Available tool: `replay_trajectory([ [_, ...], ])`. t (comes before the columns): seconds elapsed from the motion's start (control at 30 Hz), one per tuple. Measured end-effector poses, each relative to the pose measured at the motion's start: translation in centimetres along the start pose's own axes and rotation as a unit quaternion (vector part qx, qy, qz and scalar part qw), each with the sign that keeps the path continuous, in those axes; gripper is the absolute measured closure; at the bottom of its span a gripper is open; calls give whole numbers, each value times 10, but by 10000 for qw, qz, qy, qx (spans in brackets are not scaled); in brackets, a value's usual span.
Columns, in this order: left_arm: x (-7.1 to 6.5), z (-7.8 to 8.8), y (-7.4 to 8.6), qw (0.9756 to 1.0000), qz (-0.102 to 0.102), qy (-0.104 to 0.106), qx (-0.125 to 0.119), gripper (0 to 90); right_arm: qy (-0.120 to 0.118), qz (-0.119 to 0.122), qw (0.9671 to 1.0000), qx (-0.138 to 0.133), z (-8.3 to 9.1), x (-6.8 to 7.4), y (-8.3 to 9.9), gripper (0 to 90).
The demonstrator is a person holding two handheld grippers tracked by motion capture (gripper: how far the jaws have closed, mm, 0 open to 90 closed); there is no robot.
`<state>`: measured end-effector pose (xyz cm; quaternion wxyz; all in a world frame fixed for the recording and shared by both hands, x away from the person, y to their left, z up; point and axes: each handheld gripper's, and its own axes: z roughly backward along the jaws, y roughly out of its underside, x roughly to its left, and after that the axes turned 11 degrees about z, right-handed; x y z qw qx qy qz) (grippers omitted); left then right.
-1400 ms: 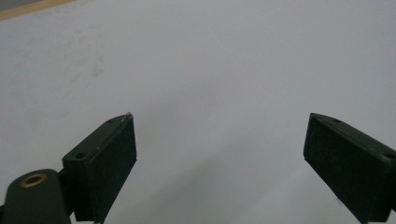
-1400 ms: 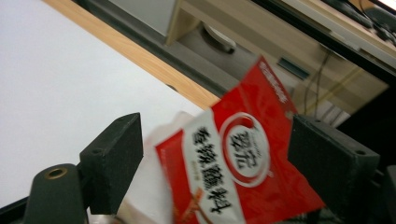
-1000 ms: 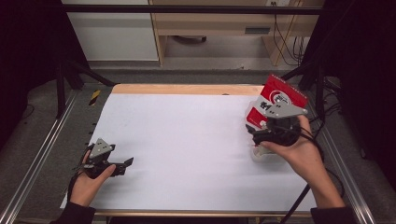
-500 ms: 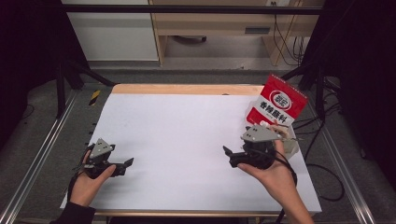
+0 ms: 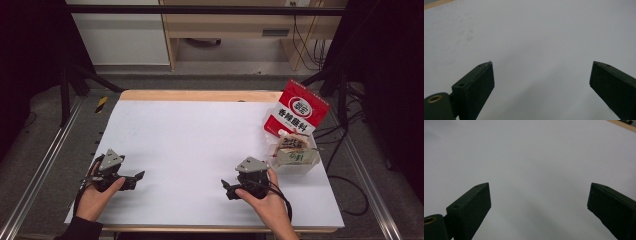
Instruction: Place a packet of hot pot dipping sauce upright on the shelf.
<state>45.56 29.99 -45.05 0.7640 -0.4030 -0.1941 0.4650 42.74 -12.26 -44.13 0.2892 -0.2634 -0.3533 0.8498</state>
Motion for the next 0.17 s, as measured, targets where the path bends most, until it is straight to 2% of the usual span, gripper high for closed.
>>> replay_trajectory([
  [0.1,0,-2,-2,10000,-44,39,-5,42,40,177,9995,268,-11,8,11,77],
  [0.17,-1,-2,-2,10000,-69,49,9,42,28,158,9995,286,-12,10,13,77],
])
